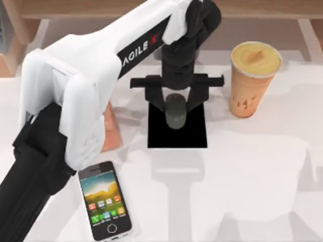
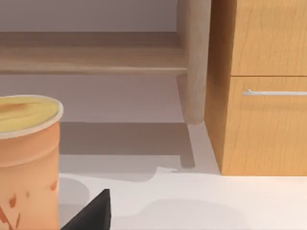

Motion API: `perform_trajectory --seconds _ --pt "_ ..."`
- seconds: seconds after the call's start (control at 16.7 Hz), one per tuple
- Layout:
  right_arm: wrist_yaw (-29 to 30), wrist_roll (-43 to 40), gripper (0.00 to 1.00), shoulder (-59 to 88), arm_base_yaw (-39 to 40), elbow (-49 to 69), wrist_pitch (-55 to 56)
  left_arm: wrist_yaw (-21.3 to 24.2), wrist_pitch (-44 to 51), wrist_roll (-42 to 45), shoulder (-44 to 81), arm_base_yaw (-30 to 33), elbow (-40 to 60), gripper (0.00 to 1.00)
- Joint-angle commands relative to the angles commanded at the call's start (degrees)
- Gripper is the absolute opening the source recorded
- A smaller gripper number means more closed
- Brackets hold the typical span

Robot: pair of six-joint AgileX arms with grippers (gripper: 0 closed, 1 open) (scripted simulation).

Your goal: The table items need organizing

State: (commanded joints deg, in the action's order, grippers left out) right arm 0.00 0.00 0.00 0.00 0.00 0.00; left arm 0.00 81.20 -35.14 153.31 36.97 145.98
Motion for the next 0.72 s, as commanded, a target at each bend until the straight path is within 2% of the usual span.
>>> perform_trajectory --seconds 0.72 --pt "0.0 0.0 1.0 0.0 0.0 0.0 0.0 0.0 -2.5 -0.5 0.0 0.4 -3.1 0.0"
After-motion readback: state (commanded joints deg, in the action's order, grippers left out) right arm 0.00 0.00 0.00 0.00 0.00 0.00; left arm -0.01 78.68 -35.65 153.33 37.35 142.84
